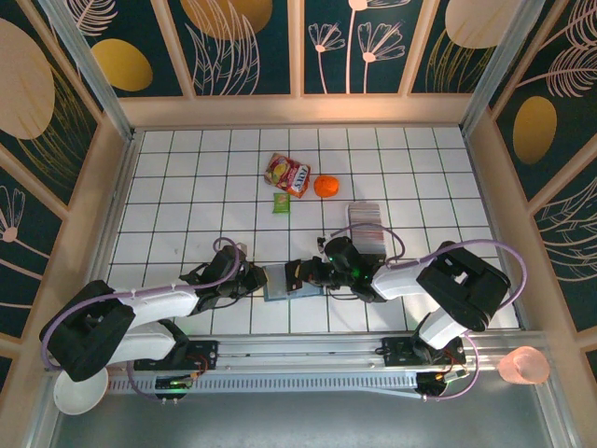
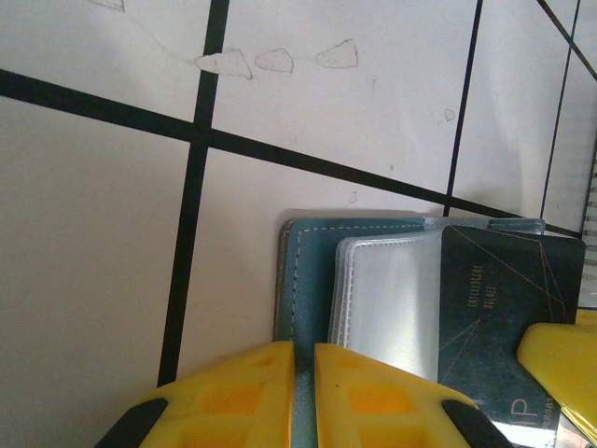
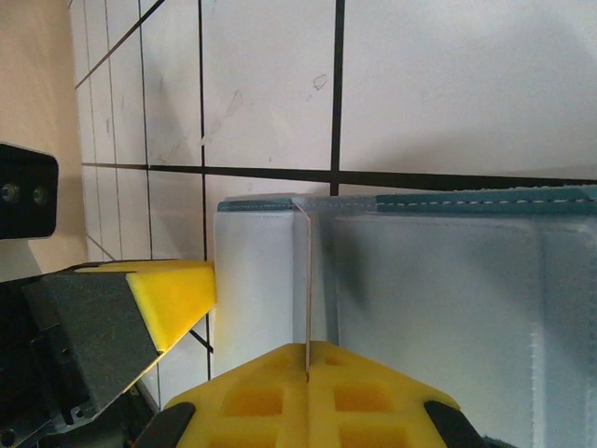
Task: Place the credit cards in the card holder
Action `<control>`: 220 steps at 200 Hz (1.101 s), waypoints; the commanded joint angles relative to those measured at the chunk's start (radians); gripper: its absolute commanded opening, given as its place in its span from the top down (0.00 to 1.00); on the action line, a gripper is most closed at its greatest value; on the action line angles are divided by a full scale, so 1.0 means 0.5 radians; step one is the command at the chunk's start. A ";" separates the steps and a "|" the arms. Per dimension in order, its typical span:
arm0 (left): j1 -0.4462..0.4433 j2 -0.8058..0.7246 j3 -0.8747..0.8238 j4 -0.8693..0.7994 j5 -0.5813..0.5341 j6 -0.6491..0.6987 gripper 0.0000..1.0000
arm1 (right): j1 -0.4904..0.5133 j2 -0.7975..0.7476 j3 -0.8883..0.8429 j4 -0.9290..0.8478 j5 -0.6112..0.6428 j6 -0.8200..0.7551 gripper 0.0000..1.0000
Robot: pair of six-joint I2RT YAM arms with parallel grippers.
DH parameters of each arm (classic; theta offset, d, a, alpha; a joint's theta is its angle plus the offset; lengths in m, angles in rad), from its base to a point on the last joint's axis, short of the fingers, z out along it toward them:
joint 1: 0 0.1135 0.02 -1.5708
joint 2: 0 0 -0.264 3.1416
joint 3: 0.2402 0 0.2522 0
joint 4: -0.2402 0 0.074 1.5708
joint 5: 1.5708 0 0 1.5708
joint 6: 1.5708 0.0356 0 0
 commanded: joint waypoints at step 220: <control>-0.009 -0.021 -0.047 -0.081 -0.035 0.007 0.85 | 0.031 0.138 -0.128 0.363 -0.163 0.202 1.00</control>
